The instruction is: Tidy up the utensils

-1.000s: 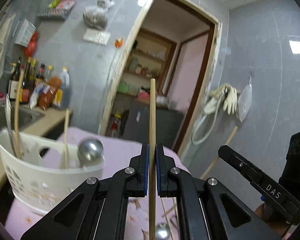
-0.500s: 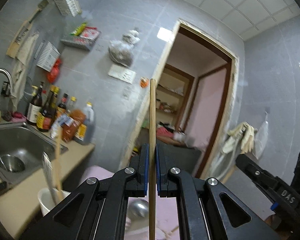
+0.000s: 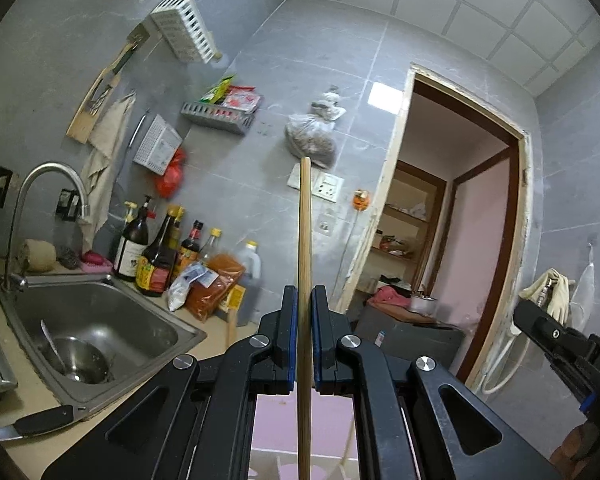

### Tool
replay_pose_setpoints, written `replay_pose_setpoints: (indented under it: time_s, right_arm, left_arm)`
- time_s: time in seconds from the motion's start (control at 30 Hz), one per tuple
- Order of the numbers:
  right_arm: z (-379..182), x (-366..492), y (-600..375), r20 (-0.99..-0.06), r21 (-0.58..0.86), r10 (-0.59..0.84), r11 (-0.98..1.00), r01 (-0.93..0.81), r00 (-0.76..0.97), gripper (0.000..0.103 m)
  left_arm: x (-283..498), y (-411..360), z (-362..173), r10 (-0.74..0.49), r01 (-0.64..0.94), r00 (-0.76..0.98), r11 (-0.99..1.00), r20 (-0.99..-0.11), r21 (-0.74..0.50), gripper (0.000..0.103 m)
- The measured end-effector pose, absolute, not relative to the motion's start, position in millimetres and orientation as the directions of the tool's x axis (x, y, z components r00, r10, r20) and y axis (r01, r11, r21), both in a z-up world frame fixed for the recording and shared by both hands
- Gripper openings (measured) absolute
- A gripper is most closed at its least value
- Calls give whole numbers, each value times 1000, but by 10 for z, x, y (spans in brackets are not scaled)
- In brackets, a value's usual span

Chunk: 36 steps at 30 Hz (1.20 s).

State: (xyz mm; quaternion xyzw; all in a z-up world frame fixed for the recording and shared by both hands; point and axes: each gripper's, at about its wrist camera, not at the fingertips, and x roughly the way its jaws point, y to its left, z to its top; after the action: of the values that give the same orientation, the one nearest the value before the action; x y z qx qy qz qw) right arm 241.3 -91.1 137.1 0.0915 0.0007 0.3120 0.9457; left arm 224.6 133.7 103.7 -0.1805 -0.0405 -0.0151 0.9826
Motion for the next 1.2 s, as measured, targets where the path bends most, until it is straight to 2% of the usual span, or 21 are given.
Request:
replay_pose_setpoints:
  time_s: [0.17, 0.2, 0.23, 0.3, 0.47, 0.63, 0.83, 1.2]
  right_arm:
    - [1193, 2514, -934, -60, 219, 606, 784, -581, 793, 5]
    - [1133, 2533, -960, -100, 226, 594, 795, -563, 798, 13]
    - [1048, 2545, -1001, -139, 232, 578, 808, -541, 804, 27]
    - [867, 2569, -1103, -216, 254, 566, 819, -514, 796, 34]
    - [471, 2653, -1325, -439, 274, 501, 865, -420, 745, 34]
    - [145, 2895, -1385, -588, 337, 511, 859, -384, 627, 32]
    - [-109, 3245, -1254, -678, 354, 509, 858, -371, 531, 21]
    - [-408, 3750, -946, -766, 375, 498, 860, -347, 406, 19]
  left_arm:
    - [2284, 1446, 897, -29, 41, 999, 914, 36, -404, 4]
    - [2270, 1461, 866, -36, 46, 999, 904, 32, -424, 4]
    - [2249, 1454, 854, -42, 51, 999, 900, 30, -433, 4]
    - [2179, 1420, 809, -47, 54, 999, 894, 27, -445, 4]
    - [2039, 1214, 761, -97, 89, 995, 902, 4, -421, 4]
    - [1987, 1058, 787, -135, 129, 991, 910, 11, -393, 4]
    - [2070, 1151, 886, -101, 105, 994, 914, 31, -392, 4]
    - [2379, 1502, 909, 9, 9, 999, 913, 43, -409, 4]
